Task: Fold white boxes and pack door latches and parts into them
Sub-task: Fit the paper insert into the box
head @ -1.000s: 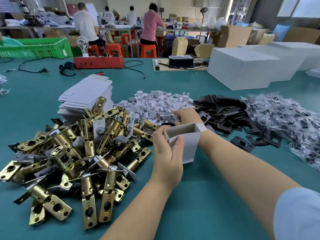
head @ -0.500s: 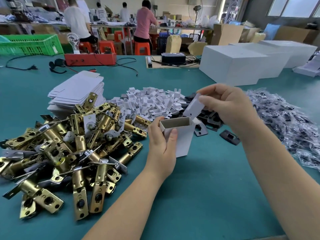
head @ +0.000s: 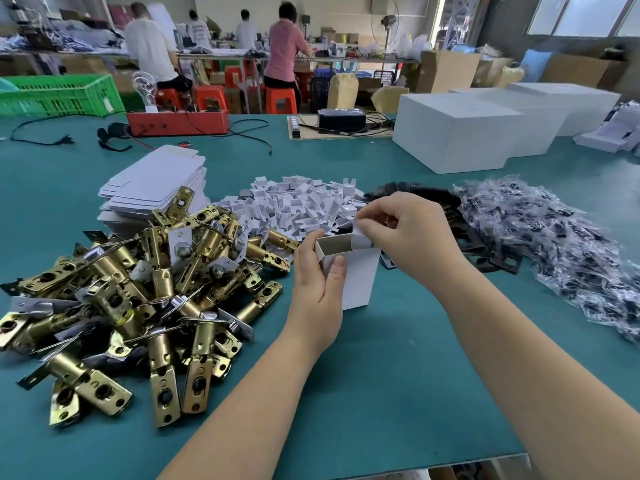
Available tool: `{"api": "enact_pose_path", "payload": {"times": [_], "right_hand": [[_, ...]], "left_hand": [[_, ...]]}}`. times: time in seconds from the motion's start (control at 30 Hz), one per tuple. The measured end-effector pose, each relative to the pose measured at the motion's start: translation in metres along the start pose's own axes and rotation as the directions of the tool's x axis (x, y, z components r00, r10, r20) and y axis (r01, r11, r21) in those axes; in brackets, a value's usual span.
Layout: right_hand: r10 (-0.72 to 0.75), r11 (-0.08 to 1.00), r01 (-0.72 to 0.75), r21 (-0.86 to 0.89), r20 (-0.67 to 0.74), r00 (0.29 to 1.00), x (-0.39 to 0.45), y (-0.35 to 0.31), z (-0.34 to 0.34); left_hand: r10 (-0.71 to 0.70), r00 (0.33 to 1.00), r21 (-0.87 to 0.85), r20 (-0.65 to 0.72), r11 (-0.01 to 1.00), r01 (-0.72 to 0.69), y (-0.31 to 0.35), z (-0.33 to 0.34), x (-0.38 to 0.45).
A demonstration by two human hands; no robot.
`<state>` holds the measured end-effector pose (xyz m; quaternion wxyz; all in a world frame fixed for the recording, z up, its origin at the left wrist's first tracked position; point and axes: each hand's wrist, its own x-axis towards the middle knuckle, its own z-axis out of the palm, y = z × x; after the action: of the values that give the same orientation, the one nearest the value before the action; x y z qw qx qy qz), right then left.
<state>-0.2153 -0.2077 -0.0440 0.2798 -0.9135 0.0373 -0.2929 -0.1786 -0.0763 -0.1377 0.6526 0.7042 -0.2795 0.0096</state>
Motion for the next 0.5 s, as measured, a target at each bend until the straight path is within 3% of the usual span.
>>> {"api": "enact_pose_path", "payload": {"times": [0.2, 0.37, 0.5], "right_hand": [[-0.005, 1.0, 0.009, -0.022, 0.167, 0.986, 0.007, 0.004, -0.012], [-0.03, 0.995, 0.037, -0.091, 0.077, 0.997, 0.005, 0.002, -0.012], [-0.056, 0.978, 0.078, -0.192, 0.115, 0.992, -0.001, 0.003, -0.018]], "left_hand": [[0.001, 0.999, -0.057, 0.045, 0.998, 0.002, 0.003, 0.0, 0.002], [-0.003, 0.999, -0.127, 0.038, 0.992, 0.008, 0.007, 0.0, 0.005], [-0.025, 1.0, -0.144, 0.018, 0.989, 0.027, 0.007, -0.001, 0.004]]}}
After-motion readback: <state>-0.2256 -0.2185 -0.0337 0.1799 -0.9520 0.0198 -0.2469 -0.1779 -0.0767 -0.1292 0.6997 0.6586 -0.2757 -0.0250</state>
